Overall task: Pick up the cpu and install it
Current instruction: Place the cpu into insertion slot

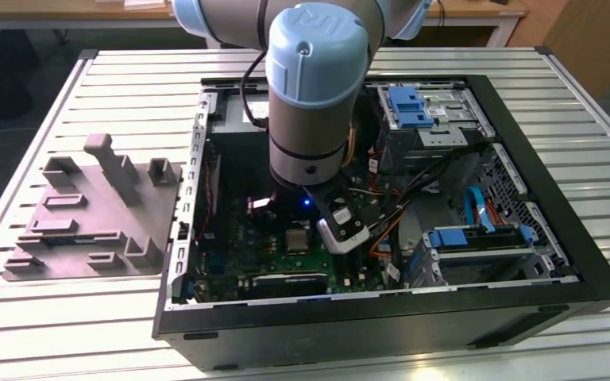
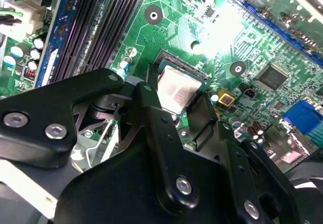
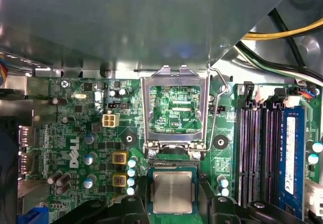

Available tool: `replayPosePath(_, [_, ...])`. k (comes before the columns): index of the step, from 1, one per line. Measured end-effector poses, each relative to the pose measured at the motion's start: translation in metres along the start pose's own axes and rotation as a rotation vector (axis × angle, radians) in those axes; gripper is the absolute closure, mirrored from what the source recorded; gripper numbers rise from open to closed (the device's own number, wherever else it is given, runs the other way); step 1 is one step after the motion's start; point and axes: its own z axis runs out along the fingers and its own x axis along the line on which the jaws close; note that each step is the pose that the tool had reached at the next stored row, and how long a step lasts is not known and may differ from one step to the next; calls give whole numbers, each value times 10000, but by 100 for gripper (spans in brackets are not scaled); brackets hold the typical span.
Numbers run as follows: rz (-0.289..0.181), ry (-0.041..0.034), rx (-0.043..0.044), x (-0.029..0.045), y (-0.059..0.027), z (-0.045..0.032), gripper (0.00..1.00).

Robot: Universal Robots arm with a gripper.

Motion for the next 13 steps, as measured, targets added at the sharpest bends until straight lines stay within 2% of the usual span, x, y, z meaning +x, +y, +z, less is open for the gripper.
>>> replayPosePath(1, [14,-3,56,0,0,2,53])
replayPosePath(2, [23,-6,74,0,0,7,53])
replayPosePath(13, [46,-32,70,-1,16,24,53])
